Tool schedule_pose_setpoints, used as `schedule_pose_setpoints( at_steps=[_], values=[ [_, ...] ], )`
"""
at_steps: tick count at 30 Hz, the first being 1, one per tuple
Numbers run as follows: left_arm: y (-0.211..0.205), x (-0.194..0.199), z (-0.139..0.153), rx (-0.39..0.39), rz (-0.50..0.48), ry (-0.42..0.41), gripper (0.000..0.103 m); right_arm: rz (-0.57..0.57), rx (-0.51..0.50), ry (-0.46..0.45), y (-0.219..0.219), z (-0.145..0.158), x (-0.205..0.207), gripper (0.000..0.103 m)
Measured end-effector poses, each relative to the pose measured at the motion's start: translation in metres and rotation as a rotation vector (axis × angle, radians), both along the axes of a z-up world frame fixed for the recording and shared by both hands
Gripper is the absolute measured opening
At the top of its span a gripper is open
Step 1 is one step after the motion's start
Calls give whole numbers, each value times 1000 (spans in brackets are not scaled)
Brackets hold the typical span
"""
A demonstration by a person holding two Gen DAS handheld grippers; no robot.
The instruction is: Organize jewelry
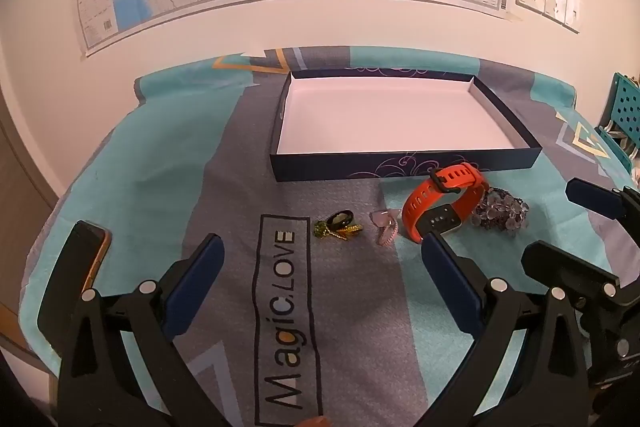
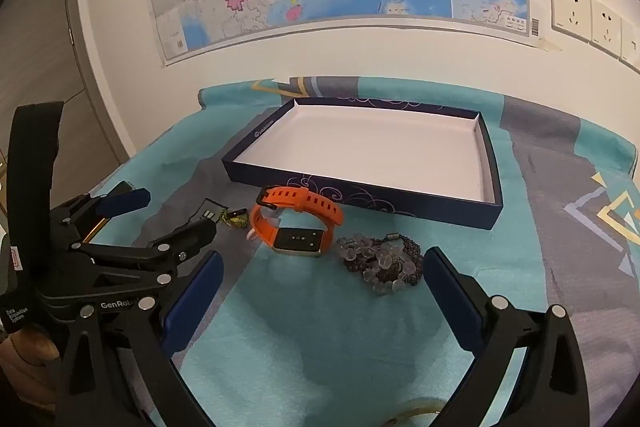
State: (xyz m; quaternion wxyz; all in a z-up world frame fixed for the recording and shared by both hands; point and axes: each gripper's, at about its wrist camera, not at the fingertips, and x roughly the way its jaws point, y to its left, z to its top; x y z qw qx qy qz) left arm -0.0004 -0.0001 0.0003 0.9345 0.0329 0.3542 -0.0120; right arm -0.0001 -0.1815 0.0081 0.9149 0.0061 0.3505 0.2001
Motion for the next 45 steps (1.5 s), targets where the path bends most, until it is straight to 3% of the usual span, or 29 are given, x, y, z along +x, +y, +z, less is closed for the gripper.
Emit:
schedule_pose_setpoints(
  at_steps=[45],
  values=[
    [-9, -5, -2, 2, -3, 6, 97, 3, 14, 12, -4, -2, 0, 97]
  ],
)
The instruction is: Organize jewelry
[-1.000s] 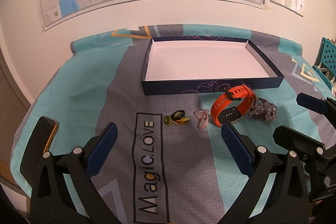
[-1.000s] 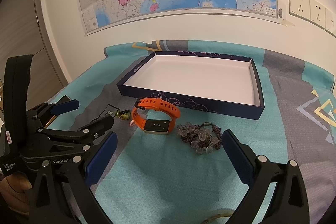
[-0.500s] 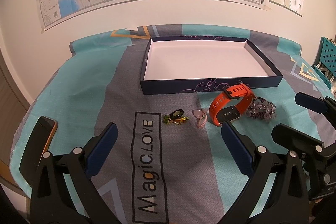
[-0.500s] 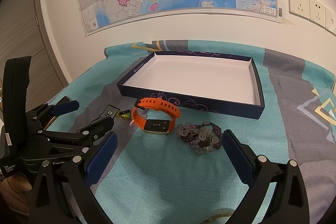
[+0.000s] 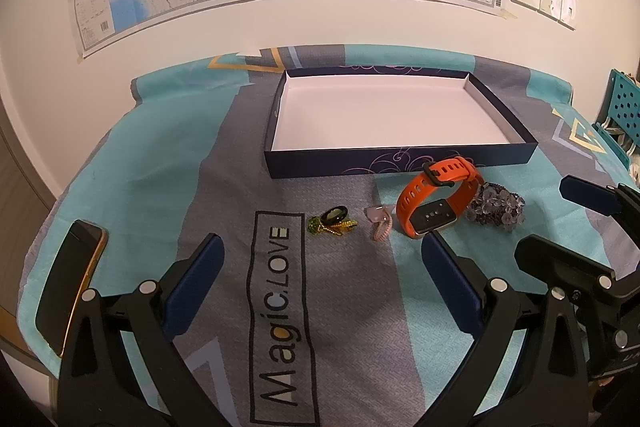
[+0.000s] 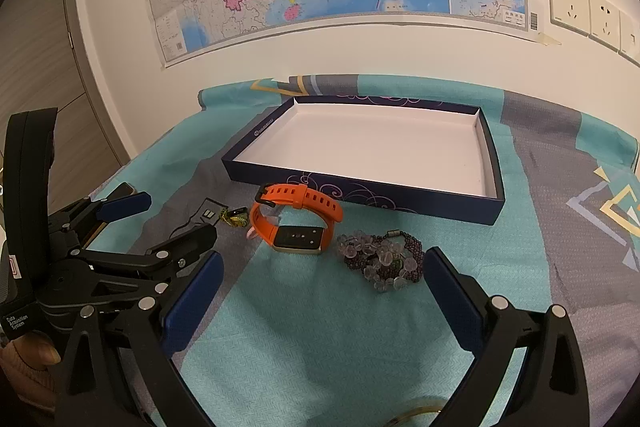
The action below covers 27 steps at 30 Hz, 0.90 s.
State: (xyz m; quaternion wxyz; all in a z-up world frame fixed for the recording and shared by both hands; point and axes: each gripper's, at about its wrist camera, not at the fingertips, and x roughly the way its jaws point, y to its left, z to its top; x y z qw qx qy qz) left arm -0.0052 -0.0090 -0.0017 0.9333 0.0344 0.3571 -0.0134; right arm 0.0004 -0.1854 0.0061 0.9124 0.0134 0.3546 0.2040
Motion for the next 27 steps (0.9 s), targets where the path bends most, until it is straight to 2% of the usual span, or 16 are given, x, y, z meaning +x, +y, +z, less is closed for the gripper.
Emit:
schedule_pose_setpoints(
  at_steps=[27],
  values=[
    [-1, -1, -6, -6, -4, 9, 97, -3, 5, 3, 0, 0, 0, 97]
  ],
)
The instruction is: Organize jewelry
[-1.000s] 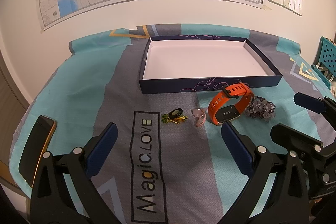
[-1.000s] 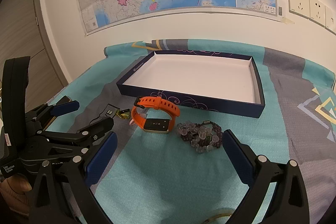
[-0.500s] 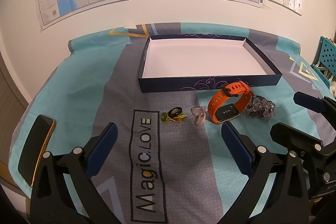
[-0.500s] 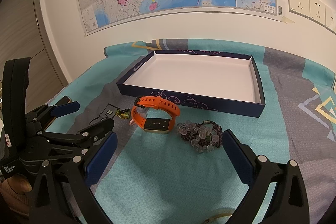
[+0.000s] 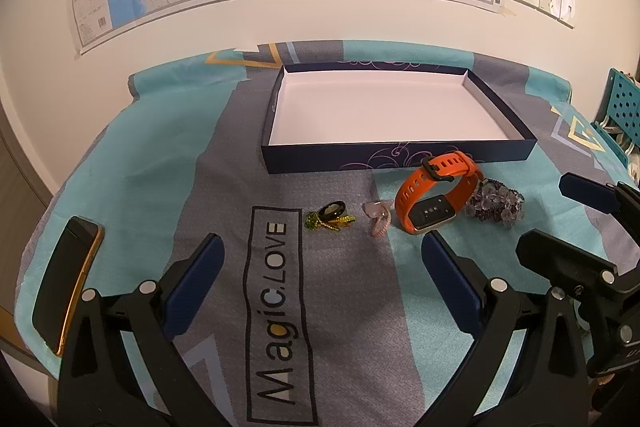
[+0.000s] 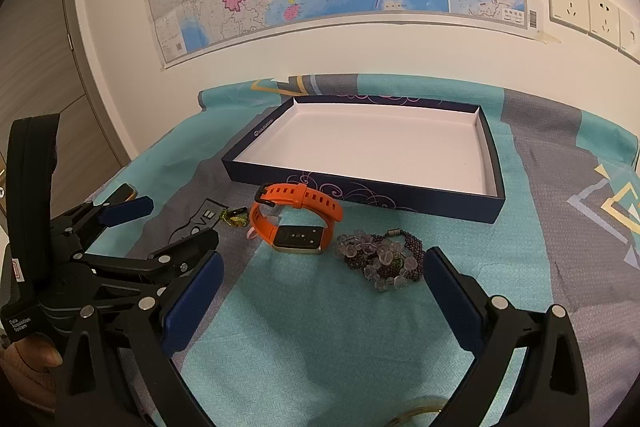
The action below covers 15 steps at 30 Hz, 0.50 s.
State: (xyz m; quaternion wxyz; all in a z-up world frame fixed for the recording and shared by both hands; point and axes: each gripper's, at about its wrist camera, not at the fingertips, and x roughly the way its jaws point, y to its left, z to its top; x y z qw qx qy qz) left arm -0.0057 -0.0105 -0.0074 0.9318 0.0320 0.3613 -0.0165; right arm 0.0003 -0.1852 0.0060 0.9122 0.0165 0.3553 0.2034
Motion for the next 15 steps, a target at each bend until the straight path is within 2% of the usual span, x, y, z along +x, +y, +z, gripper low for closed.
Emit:
schedule_pose_setpoints(
  at_steps=[15],
  values=[
    [0, 1, -1, -9, -8, 10, 97, 0, 4, -2, -1, 0, -1, 97]
  ],
)
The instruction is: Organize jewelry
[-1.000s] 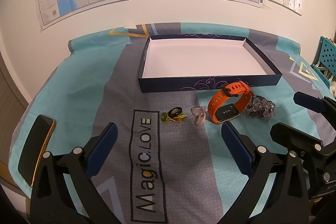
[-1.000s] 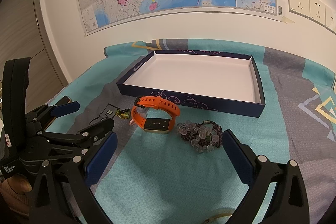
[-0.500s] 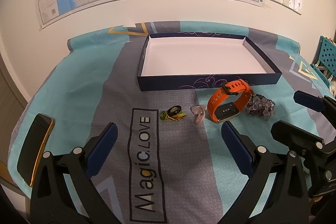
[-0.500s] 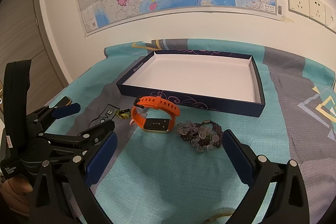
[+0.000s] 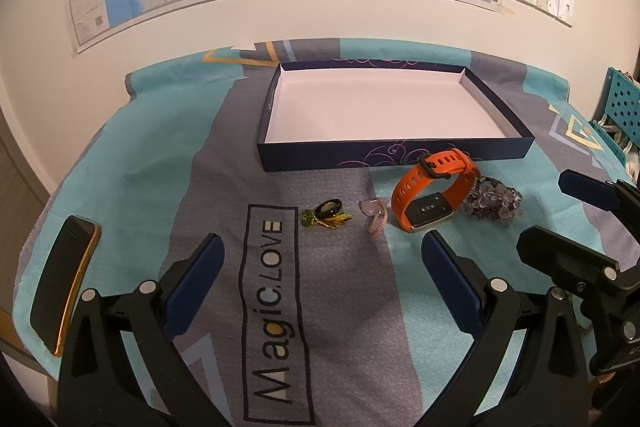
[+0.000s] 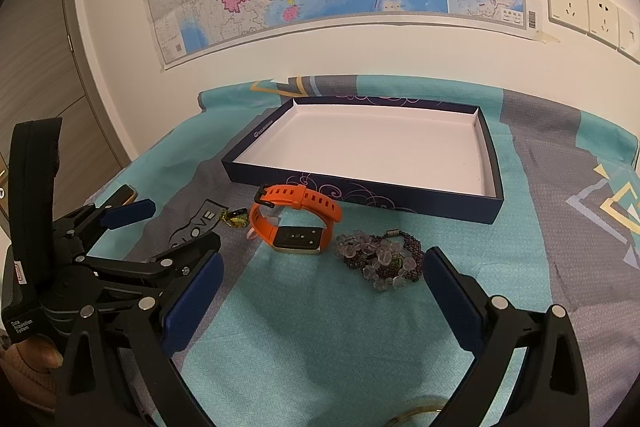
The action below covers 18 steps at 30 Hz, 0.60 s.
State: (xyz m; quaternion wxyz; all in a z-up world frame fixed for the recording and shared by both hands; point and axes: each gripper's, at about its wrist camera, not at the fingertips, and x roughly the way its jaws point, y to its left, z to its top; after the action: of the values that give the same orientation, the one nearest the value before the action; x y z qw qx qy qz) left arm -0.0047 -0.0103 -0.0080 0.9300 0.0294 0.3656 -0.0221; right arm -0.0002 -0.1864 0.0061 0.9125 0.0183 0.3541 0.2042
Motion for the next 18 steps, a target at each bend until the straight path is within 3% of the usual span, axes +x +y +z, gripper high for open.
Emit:
schedule_pose_setpoints(
  at_steps=[18],
  values=[
    [-1, 13, -6, -33, -46, 33, 97, -62, -11, 21, -33, -1, -6, 97]
  ],
)
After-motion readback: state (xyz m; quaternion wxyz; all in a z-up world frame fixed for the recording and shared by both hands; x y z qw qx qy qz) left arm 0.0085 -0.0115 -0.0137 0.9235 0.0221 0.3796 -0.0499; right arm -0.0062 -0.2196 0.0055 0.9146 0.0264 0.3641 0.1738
